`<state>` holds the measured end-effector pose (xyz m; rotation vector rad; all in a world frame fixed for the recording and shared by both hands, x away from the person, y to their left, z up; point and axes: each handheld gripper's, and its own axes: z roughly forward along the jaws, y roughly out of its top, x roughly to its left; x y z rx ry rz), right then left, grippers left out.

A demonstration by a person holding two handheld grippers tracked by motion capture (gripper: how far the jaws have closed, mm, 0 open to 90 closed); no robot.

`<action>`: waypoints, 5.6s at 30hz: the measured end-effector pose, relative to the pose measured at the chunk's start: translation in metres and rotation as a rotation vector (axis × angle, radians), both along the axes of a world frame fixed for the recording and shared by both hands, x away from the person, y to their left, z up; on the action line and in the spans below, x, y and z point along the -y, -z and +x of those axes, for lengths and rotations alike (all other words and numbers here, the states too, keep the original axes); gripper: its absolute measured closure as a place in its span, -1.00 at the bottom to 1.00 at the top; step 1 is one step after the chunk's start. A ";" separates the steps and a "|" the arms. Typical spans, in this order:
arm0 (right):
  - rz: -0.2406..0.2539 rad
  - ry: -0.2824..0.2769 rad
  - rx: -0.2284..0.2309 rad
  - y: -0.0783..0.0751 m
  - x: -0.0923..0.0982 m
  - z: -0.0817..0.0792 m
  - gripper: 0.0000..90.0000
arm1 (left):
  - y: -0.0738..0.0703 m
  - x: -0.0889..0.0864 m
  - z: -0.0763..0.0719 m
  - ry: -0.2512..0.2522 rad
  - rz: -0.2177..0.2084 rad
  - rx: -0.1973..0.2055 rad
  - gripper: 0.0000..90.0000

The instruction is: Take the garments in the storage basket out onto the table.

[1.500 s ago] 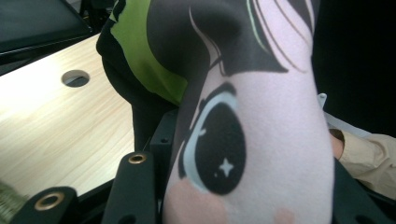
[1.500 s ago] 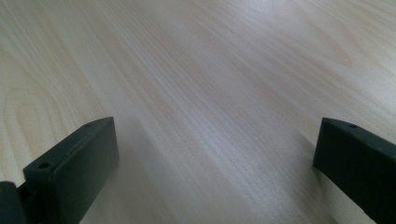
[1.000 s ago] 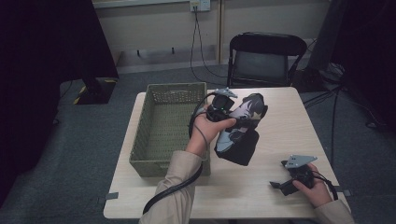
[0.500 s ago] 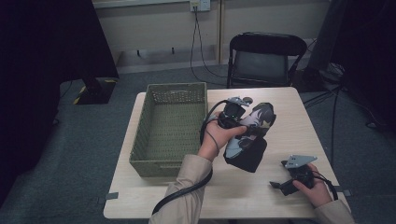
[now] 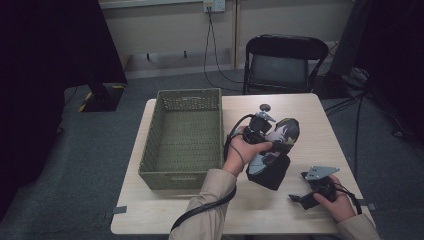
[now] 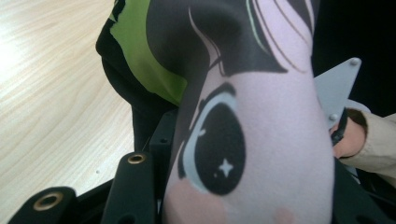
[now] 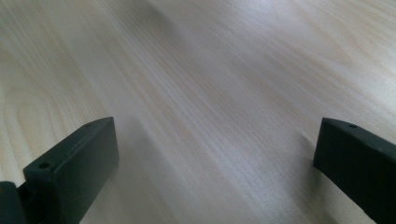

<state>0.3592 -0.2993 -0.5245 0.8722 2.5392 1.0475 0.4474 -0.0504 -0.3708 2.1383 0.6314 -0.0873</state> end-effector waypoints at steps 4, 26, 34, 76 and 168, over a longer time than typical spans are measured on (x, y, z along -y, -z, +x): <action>0.000 0.000 0.000 0.000 0.000 0.000 -1.00 | 0.005 0.007 -0.001 -0.001 0.037 0.016 0.24; 0.000 0.000 0.000 0.000 0.000 0.000 -1.00 | 0.034 0.027 0.002 -0.035 0.086 0.000 0.23; 0.000 0.000 0.000 0.000 0.000 0.000 -1.00 | 0.045 0.030 0.004 -0.064 0.126 0.008 0.23; -0.001 0.000 -0.002 0.000 0.000 0.000 -1.00 | 0.100 0.034 0.003 -0.126 0.183 -0.027 0.05; -0.002 0.005 -0.002 0.000 0.000 -0.001 -1.00 | 0.073 -0.047 -0.081 0.086 0.022 -0.047 -0.94</action>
